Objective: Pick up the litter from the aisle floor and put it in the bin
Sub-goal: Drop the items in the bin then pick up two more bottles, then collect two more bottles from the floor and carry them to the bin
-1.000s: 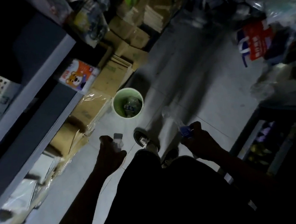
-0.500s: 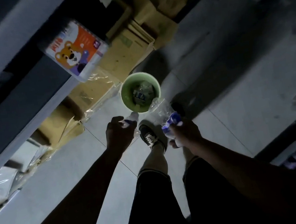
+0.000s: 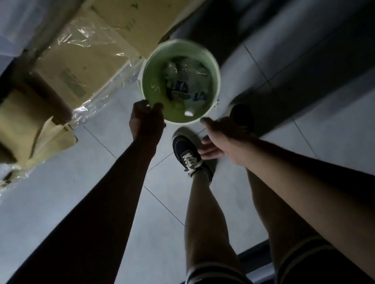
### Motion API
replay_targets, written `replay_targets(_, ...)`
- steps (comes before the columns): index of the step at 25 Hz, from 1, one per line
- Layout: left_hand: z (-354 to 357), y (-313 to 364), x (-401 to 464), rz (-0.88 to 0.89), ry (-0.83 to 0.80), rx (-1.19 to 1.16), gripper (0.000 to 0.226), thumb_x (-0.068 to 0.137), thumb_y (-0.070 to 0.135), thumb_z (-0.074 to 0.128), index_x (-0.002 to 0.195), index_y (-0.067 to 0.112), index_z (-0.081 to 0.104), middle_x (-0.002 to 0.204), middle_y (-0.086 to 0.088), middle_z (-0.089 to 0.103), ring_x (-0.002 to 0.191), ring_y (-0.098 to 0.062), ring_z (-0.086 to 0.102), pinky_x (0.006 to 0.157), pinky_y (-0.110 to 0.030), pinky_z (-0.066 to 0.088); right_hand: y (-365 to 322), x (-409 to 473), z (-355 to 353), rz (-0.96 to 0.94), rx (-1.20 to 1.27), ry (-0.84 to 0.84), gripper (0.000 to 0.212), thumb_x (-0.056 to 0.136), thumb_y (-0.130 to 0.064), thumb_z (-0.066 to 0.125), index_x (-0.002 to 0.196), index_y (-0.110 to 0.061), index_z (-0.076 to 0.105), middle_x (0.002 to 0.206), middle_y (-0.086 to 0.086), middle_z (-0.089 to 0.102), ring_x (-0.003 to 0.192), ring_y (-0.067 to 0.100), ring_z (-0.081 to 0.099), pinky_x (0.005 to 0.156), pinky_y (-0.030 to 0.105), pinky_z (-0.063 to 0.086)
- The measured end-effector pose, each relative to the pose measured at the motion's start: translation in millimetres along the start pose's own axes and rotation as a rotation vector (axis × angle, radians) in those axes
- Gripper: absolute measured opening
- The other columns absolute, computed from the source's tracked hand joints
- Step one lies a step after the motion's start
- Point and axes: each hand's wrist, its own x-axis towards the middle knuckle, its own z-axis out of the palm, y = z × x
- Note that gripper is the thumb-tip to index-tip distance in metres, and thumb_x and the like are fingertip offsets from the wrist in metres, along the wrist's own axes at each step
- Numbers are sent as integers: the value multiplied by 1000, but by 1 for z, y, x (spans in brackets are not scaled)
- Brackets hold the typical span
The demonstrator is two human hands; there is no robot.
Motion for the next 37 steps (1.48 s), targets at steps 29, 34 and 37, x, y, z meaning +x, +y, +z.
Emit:
replay_targets(29, -128, -157, -551, -159, 170, -113, 38, 81, 50, 52, 110, 29, 65, 102, 0, 75, 91, -25, 69, 82, -37, 55, 45, -426, -76, -925, -2115, -40, 28, 97, -44, 52, 111, -24, 63, 120, 4, 69, 117, 29, 61, 91, 37, 48)
replay_targets(34, -84, -232, -617, -340, 310, -336, 27, 90, 41, 57, 110, 27, 68, 111, -2, 75, 103, -26, 66, 80, -33, 48, 92, -442, -41, -1063, -2344, -153, 25, 96, -41, 56, 108, -21, 65, 115, 7, 70, 112, 30, 63, 87, 35, 47)
replay_targets(37, -60, -259, -648, -447, 360, -450, 28, 92, 39, 56, 112, 24, 68, 114, -3, 73, 105, -26, 65, 82, -33, 48, 113, -452, -16, -1142, -2471, -240, 28, 98, -40, 56, 113, -19, 67, 112, 5, 70, 108, 28, 64, 81, 33, 45)
